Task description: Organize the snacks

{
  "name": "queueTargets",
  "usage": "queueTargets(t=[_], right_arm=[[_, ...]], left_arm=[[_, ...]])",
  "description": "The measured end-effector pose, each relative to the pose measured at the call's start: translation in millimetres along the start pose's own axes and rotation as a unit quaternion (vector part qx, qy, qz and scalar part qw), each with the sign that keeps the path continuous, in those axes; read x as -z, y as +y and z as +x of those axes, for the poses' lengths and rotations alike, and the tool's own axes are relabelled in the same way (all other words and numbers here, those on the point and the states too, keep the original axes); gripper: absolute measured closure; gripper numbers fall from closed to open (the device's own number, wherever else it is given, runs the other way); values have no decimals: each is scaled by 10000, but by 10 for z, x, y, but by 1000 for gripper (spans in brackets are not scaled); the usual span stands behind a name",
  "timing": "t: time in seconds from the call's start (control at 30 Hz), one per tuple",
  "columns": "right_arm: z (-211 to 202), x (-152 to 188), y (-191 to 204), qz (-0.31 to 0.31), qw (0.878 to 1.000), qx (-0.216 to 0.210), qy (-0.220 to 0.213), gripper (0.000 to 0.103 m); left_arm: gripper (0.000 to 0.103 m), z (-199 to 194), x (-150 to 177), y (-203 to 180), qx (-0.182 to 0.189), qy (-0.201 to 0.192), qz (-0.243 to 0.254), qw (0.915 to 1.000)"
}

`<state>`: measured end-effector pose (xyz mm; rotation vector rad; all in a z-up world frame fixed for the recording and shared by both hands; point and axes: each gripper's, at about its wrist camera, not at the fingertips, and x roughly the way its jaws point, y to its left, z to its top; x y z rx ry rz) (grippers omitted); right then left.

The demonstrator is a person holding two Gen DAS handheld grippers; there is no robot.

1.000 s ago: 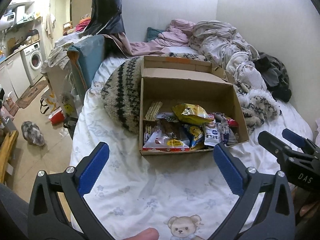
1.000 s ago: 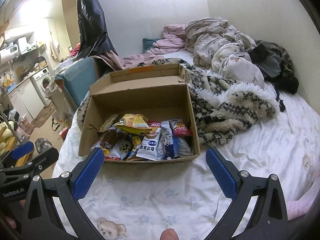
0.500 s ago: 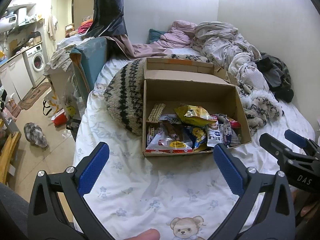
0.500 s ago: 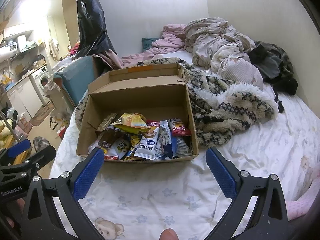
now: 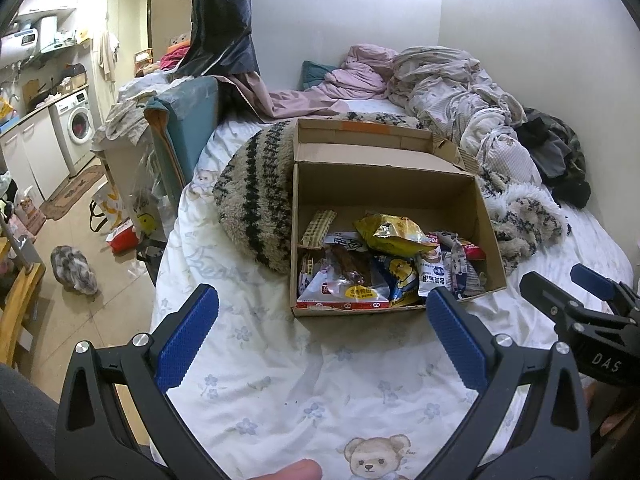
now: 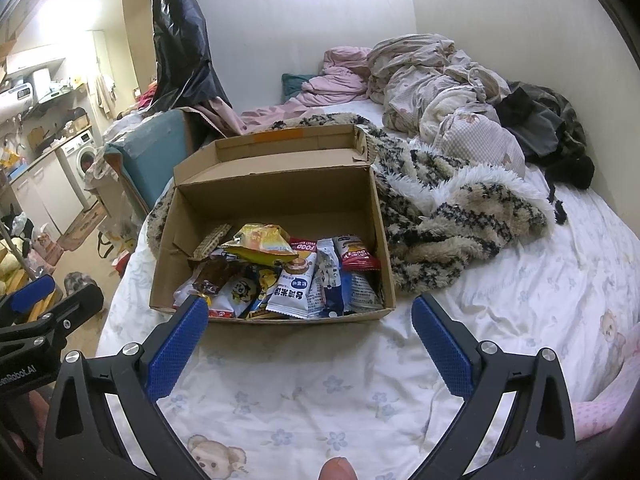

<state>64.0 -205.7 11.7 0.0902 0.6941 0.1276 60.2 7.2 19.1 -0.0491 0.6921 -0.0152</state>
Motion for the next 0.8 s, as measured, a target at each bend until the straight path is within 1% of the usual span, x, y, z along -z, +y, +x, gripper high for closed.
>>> queueTargets(t=[0.8], right_arm=[[-6, -3, -17, -25, 10000, 22, -30, 0]], left_arm=[[0, -15, 9, -20, 66, 13, 28, 10000]])
